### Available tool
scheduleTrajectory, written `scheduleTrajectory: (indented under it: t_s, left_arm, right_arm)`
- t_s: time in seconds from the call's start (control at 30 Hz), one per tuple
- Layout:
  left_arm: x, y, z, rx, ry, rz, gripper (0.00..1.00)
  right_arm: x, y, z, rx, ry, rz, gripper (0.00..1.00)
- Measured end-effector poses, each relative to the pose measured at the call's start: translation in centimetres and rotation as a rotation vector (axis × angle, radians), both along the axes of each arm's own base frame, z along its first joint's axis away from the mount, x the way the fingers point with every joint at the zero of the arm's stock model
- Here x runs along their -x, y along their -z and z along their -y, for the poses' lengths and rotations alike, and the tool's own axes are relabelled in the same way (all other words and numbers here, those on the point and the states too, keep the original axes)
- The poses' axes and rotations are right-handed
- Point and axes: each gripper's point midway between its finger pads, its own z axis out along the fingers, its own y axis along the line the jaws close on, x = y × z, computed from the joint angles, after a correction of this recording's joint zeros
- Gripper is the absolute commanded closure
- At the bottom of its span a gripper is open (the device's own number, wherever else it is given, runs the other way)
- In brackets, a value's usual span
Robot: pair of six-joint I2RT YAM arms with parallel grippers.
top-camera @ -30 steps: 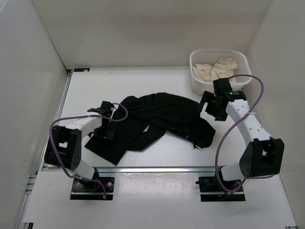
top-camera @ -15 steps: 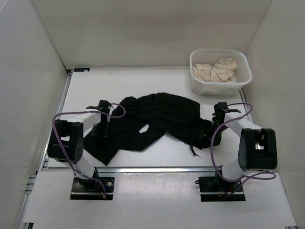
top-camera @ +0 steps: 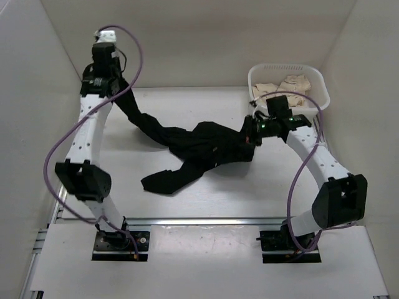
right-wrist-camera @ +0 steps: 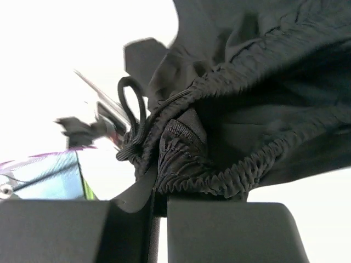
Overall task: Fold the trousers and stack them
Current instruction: Flatten the trousers out
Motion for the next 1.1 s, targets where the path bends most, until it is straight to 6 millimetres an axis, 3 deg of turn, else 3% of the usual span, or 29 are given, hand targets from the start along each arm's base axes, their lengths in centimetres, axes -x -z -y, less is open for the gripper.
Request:
scheduleTrajectory:
  t_s: [0.03, 0.07, 0.1, 0.17, 0.2, 0.27, 0.3, 0.33, 0.37, 0.43, 0.47, 0.57, 0.63, 0.7, 0.8, 0.87, 1.1]
  left_arm:
    - [-1.8, -0.6, 1.0, -0.006, 0.014, 0.026, 0.47]
    - [-3.5, -0.5, 2.1, -0.01, 0.017, 0.036, 0.24]
    - [-4.7, 0.5, 2.8, -0.024, 0.022, 0.02, 0.06]
    - [-6.7, 5.3, 4.0, -0.05, 0.012, -0.076, 0.0]
    - [-7.1, 8.3, 4.6, -0.064, 0.02, -0.147, 0.0]
    - [-6.4, 14.0, 5.6, -0.084, 0.045, -0.296, 0.0]
    - [-5.1, 16.6, 5.8, -0.087, 0.065, -0.371, 0.0]
    - [-3.5, 18.3, 6.0, -0.089, 0.083, -0.436, 0.0]
    - [-1.6, 19.6, 6.2, -0.087, 0.103, -0.492, 0.0]
    - [3.0, 20.3, 6.6, -0.087, 0.139, -0.561, 0.0]
    - [8.3, 19.3, 7.5, -0.09, 0.198, -0.583, 0.0]
    - [14.4, 17.7, 10.8, -0.081, 0.349, -0.531, 0.0]
    - [19.3, 19.9, 12.8, -0.082, 0.481, -0.588, 0.0]
    - [22.3, 23.3, 13.0, -0.096, 0.531, -0.699, 0.0]
    - [25.0, 28.5, 12.5, -0.129, 0.546, -0.897, 0.0]
    - [26.1, 30.4, 12.7, -0.139, 0.565, -0.965, 0.0]
    - [25.6, 32.3, 15.8, -0.11, 0.662, -0.937, 0.0]
  right_arm:
    - [-1.0, -2.2, -0.5, -0.041, 0.008, 0.05, 1.0]
    - [-1.9, -4.1, -0.5, -0.072, 0.027, 0.093, 1.0]
    - [-2.6, -5.5, -0.1, -0.092, 0.062, 0.122, 1.0]
    - [-3.8, -6.7, 2.1, -0.087, 0.18, 0.123, 0.99]
    - [-4.4, -6.6, 4.0, -0.072, 0.265, 0.096, 0.92]
    - [-5.3, -4.9, 8.4, -0.034, 0.458, 0.022, 0.62]
    - [-5.3, -3.4, 10.6, -0.013, 0.554, -0.03, 0.51]
    - [-5.2, -1.8, 12.7, 0.008, 0.642, -0.086, 0.28]
    - [-4.8, -0.5, 14.2, 0.029, 0.709, -0.14, 0.22]
    - [-3.7, 1.6, 15.4, 0.073, 0.764, -0.234, 0.16]
    - [-3.3, 2.3, 15.4, 0.102, 0.758, -0.265, 0.14]
    - [-2.9, 2.3, 15.8, 0.162, 0.743, -0.262, 0.11]
    - [-3.1, 2.1, 16.7, 0.217, 0.743, -0.227, 0.1]
    - [-3.0, 2.4, 17.3, 0.257, 0.743, -0.212, 0.1]
    - [-2.4, 4.2, 18.2, 0.324, 0.734, -0.223, 0.1]
    - [-2.0, 6.3, 18.4, 0.352, 0.714, -0.255, 0.04]
    - [-2.8, 13.8, 18.7, 0.402, 0.622, -0.337, 0.01]
